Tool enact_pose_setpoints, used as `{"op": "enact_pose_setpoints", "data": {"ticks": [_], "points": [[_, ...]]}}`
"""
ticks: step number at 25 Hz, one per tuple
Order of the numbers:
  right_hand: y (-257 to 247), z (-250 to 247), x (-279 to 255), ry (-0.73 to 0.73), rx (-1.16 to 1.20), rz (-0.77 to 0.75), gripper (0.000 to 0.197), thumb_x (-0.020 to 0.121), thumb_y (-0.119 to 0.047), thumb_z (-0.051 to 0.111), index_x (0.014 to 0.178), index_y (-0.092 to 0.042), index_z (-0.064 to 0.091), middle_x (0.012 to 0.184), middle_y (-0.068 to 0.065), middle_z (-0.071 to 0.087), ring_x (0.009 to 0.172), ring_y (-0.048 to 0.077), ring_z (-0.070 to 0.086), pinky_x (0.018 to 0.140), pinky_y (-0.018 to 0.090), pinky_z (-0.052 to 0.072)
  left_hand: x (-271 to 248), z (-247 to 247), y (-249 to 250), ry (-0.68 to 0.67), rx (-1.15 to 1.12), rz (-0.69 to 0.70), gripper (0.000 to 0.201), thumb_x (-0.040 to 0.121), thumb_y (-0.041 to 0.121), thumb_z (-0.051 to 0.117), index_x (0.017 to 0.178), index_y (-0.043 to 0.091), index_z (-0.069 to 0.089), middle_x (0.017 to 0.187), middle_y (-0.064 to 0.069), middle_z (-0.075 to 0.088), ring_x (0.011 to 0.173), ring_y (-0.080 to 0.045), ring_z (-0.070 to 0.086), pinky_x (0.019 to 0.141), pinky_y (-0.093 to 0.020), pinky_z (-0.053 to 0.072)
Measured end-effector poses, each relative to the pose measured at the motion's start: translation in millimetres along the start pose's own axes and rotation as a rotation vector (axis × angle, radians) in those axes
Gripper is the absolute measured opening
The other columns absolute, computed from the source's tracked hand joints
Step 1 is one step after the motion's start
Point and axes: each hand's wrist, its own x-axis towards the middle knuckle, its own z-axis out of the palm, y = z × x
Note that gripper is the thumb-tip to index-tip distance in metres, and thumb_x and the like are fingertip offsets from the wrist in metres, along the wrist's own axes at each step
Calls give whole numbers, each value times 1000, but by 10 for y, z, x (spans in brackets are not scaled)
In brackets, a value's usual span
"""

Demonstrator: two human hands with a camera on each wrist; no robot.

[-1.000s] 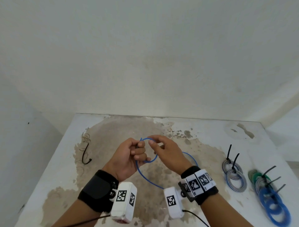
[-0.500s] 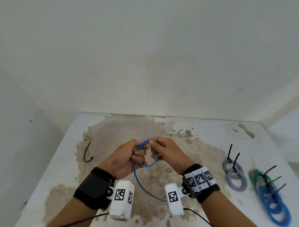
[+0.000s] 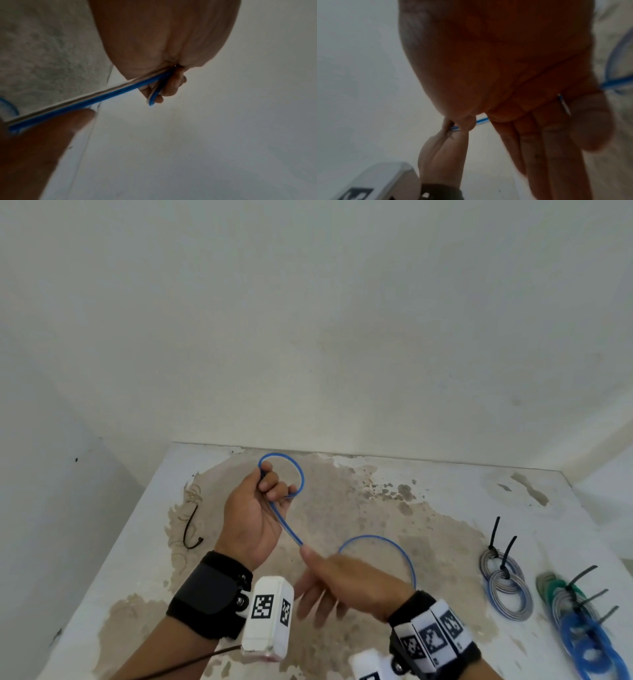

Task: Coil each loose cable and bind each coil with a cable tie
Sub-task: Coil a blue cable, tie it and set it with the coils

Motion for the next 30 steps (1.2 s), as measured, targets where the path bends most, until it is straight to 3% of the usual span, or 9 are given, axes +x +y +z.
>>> {"op": "enact_pose_setpoints", "data": {"ticks": [2,4,6,10,14,19,23,26,30], "points": [[9,57,96,51,430,33,43,105,-52,40,111,-18,65,99,-3,75,74,18,71,61,26,48,6,13,-16,-12,-16,31,28,107,21,32,89,16,53,64,7,35,52,-8,39,82,-31,47],[-55,-7,218,333,1011,-20,28,103,-39,52,105,-13,62,92,3,72,74,21,71,64,31,52,-30,9,-62,-8,23,17,26,106,17,32,90,14,52,64,6,39,54,-10,44,82,-33,47],[-111,-123,274,499,1170,-78,26,104,-34,53,103,-9,61,78,4,65,65,19,66,63,33,55,-97,-10,-104,1,63,-47,26,105,16,32,91,12,53,65,4,39,54,-11,45,78,-32,51],[-68,-254,187,483,519,-24,29,108,-24,42,121,-6,60,74,3,58,52,12,56,56,31,55,-148,9,-137,16,80,-209,23,101,19,35,86,14,52,61,7,32,45,-8,36,56,-27,50],[-69,-324,71,467,130,-36,33,109,-37,39,106,-11,60,73,-1,63,55,10,56,58,29,52,-203,19,-228,28,314,-364,30,106,28,39,81,16,51,59,8,25,40,-6,27,46,-22,39],[-16,-447,-33,426,65,-153,32,109,-34,39,124,-27,67,95,-5,62,75,10,58,60,23,51,-239,68,-359,-9,598,-428,30,107,28,39,81,17,49,58,9,25,42,-5,22,42,-19,28],[52,-525,-86,327,71,-224,32,109,-28,42,118,-17,71,85,-9,58,72,11,50,61,25,50,-257,183,-380,-66,790,-428,33,107,32,38,79,18,49,60,8,24,47,-7,19,47,-21,23],[55,-594,-167,239,-21,-257,29,109,-26,43,106,-23,72,77,-14,59,72,9,51,64,24,51,-262,258,-361,-69,867,-447,48,103,54,36,75,18,51,59,7,25,49,-8,22,51,-24,26],[72,-633,-235,225,-79,-290,32,110,-28,41,128,-37,65,78,-10,59,76,6,55,69,22,52,-244,356,-406,-58,1076,-415,61,97,70,33,65,20,45,54,7,25,47,-11,22,51,-26,26]]}}
